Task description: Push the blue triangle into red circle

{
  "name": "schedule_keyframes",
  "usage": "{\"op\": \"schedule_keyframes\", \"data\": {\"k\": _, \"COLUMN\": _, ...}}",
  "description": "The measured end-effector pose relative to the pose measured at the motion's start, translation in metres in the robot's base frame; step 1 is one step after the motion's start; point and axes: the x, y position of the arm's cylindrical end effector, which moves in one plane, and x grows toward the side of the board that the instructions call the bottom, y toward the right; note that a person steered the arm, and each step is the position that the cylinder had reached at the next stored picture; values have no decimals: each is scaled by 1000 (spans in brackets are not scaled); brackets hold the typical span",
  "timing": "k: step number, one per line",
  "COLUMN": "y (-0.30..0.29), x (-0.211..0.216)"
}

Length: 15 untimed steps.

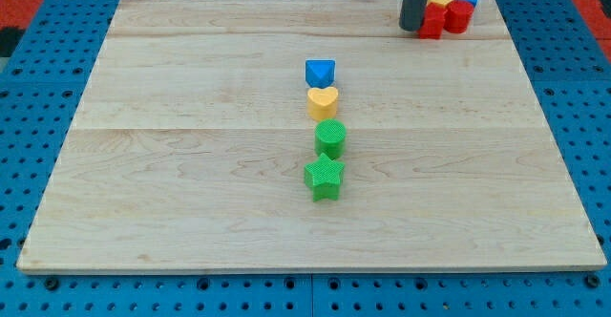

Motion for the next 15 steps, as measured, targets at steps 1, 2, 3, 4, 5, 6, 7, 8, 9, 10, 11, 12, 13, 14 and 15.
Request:
{"op": "schedule_keyframes", "data": {"k": 1, "y": 5, "x": 13}}
{"op": "schedule_keyframes", "data": {"k": 2, "y": 13, "x": 18}}
{"op": "schedule_keyframes", "data": {"k": 3, "y": -9, "x": 35}}
{"op": "schedule_keyframes", "data": {"k": 4, "y": -55, "x": 36}}
{"op": "schedule_keyframes", "data": {"k": 5, "y": -108, "x": 38}}
{"op": "schedule_keyframes", "data": {"k": 6, "y": -170, "x": 47}}
{"op": "schedule_keyframes", "data": {"k": 7, "y": -202, "x": 71}}
{"op": "schedule_keyframes", "data": {"k": 8, "y": -187, "x": 86}}
{"op": "schedule_keyframes", "data": {"k": 9, "y": -158, "x": 98}}
{"op": "schedule_keyframes", "data": {"k": 10, "y": -138, "x": 114}}
{"op": "schedule_keyframes", "data": {"k": 11, "y": -124, "x": 115}}
{"op": "schedule_keyframes", "data": {"k": 12, "y": -125, "x": 110}}
{"op": "schedule_keyframes", "data": {"k": 13, "y": -146, "x": 106}}
{"op": "schedule_keyframes", "data": {"k": 14, "y": -123, "x": 93}}
{"op": "schedule_keyframes", "data": {"k": 15, "y": -98, "x": 84}}
